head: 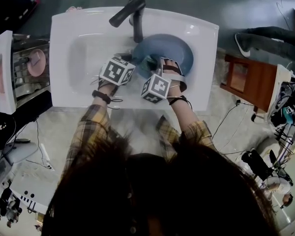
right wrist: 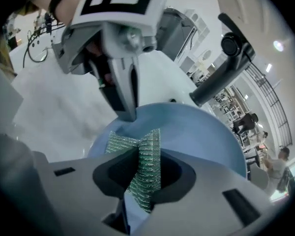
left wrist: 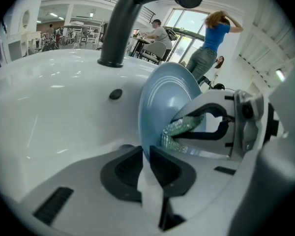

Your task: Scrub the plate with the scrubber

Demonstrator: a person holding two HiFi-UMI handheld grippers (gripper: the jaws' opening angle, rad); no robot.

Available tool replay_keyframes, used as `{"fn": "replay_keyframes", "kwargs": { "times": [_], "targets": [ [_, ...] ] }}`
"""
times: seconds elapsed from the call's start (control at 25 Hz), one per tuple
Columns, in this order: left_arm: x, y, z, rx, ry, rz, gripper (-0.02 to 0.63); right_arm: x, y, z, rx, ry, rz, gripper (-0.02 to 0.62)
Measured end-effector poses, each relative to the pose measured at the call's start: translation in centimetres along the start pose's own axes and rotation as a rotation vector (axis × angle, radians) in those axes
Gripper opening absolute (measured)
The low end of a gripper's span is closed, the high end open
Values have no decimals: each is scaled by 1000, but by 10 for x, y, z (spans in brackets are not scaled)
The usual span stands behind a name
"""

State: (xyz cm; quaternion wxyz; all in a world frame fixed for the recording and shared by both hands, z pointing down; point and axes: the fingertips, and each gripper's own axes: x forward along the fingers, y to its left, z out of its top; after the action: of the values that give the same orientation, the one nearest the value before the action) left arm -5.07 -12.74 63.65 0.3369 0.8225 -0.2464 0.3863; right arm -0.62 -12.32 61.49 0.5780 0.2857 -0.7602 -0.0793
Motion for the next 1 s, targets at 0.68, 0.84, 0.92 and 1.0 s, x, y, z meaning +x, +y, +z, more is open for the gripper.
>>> {"fn": "replay_keyframes", "kwargs": {
  "times": [0.68, 0.84, 0.92, 1.0],
  "targets": [
    [-2, -4, 2, 77, 30, 8, 49, -34, -46, -88, -170, 104, -51, 94],
    [-4, -7, 2, 116, 57, 10, 55, -39, -77, -88, -139, 76, -130, 100],
    [-3, -9, 2, 128, 65, 7, 57, -42, -87, -83, -142, 59, -170, 100],
    [-3, -9, 2, 136, 67, 9, 57, -43, -96, -77, -150, 48, -204, 100]
  ]
}}
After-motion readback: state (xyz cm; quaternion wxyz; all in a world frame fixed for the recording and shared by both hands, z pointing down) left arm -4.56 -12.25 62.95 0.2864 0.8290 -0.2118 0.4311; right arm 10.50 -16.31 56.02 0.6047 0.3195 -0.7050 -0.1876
